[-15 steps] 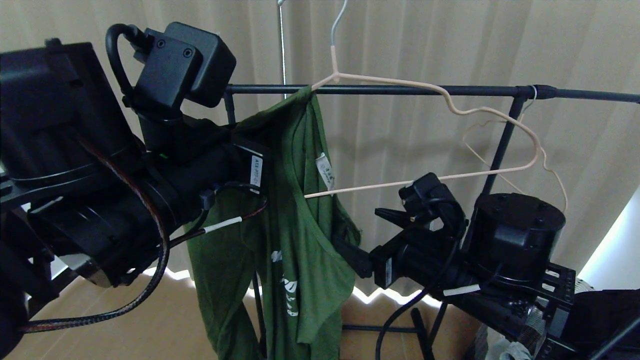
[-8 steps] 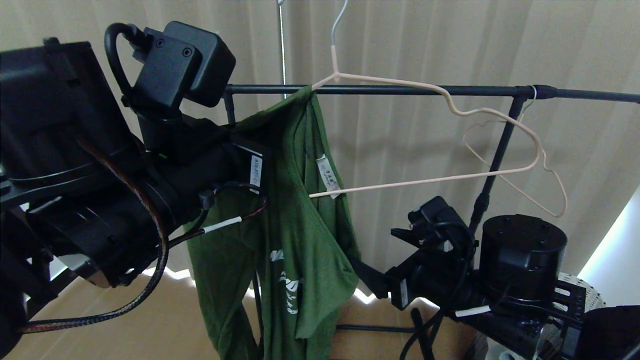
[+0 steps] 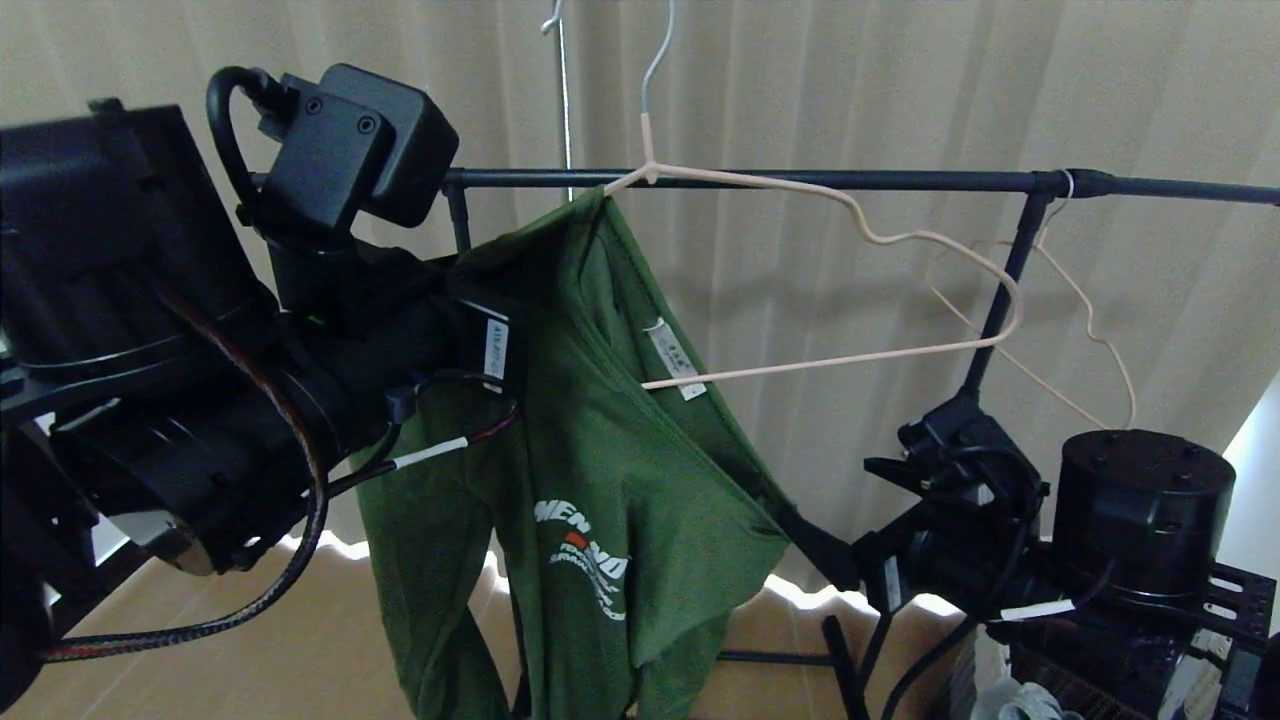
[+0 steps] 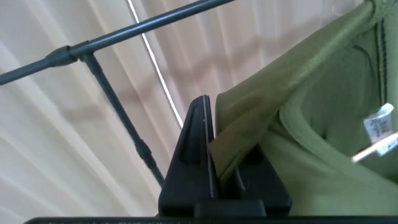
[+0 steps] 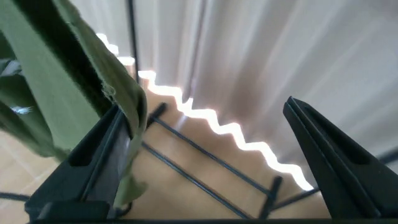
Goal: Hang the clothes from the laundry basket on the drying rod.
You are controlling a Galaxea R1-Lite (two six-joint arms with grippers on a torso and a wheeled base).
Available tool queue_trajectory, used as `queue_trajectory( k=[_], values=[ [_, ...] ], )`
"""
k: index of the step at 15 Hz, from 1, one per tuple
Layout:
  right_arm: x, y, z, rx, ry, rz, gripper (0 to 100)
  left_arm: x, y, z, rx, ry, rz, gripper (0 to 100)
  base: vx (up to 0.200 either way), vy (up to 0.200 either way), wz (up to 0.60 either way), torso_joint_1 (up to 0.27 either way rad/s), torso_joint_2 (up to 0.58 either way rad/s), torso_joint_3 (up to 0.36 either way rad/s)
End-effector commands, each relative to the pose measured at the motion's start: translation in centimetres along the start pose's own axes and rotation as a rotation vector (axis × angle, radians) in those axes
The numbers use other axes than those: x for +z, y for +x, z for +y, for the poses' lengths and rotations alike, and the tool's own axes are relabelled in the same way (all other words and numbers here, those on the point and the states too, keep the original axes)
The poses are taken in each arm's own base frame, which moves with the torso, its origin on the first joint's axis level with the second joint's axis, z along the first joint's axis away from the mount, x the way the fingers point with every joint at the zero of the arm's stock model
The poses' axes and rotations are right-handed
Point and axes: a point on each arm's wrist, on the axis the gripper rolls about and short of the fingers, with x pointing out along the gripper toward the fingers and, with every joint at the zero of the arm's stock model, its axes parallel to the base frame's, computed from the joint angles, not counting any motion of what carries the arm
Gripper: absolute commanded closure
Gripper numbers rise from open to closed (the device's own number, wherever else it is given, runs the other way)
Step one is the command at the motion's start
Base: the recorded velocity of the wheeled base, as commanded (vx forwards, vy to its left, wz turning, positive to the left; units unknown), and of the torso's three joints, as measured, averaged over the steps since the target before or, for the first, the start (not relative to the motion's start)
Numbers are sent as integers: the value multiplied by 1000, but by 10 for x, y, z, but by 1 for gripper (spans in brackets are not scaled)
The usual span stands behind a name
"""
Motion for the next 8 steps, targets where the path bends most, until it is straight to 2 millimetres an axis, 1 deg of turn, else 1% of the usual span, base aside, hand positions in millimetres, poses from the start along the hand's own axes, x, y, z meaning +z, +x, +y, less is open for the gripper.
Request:
queue_trajectory(
  k=[1,4,5,6,8],
  values=[
    [7,-11,-19,-70,5,-42,0,-7,0,3,12,11,23,100,0,0,0,0,0,0],
    [11,-12,-37,-143,-1,-57,0,-13,-4,8,24,66,38,100,0,0,0,0,0,0],
    [12,-12,-39,-150,2,-61,0,-14,-5,9,26,79,43,100,0,0,0,0,0,0],
    [17,-12,-43,-167,7,-80,0,-19,-9,9,23,119,56,100,0,0,0,0,0,0],
    [24,-11,-48,-186,14,-102,0,-25,-13,11,23,144,73,100,0,0,0,0,0,0]
  ],
)
